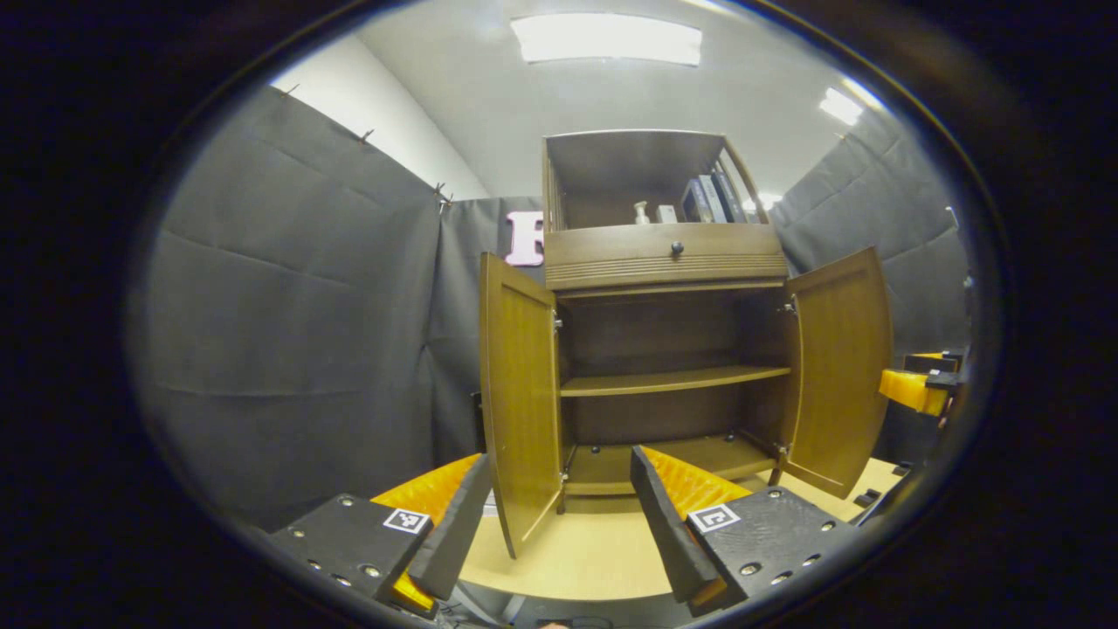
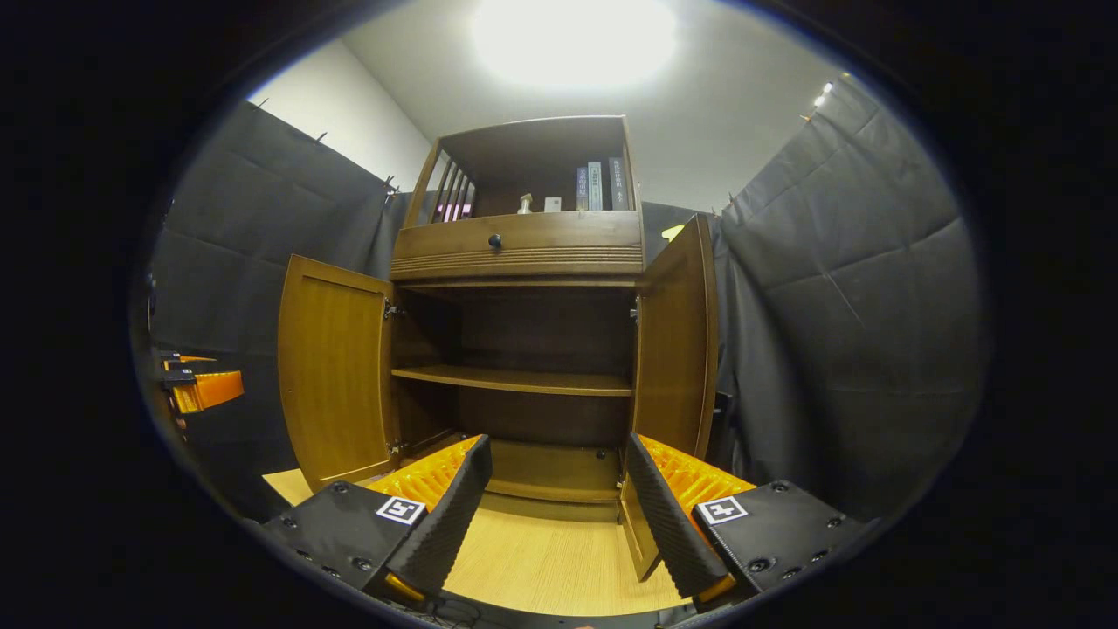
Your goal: Open the right door of the double-door shoe cabinet with the right hand, and open the left door with the left hand.
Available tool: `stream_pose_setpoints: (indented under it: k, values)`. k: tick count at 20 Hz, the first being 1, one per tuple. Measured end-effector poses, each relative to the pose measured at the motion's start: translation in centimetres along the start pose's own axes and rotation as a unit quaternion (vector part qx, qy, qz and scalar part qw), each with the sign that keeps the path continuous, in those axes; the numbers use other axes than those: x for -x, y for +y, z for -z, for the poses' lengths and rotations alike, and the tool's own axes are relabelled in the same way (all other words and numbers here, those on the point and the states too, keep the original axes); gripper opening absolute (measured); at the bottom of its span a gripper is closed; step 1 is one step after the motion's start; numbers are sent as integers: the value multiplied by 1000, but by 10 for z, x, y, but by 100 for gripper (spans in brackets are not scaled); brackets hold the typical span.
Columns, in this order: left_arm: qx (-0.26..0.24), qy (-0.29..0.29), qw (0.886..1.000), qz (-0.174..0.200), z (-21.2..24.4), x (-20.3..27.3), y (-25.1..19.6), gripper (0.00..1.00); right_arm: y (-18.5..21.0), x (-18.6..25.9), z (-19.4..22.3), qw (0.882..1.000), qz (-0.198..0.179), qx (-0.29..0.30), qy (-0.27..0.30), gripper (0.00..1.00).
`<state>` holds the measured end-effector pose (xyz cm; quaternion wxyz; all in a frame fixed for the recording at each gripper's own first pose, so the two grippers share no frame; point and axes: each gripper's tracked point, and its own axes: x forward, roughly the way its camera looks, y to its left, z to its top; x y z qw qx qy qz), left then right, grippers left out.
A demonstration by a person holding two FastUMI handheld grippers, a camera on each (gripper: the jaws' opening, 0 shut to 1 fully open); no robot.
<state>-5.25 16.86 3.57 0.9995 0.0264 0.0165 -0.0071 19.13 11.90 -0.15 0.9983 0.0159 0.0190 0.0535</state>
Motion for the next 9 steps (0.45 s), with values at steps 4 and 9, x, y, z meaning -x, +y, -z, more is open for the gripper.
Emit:
stream_pose_setpoints:
  k: [4,9]
  values:
    - [2,2,1000,0,4,-2,-1,92,0,-1,-3,1000,1,0,-4,97]
    - [5,1,1000,2,3,-5,-1,92,-3,-1,-6,1000,6,2,-7,95]
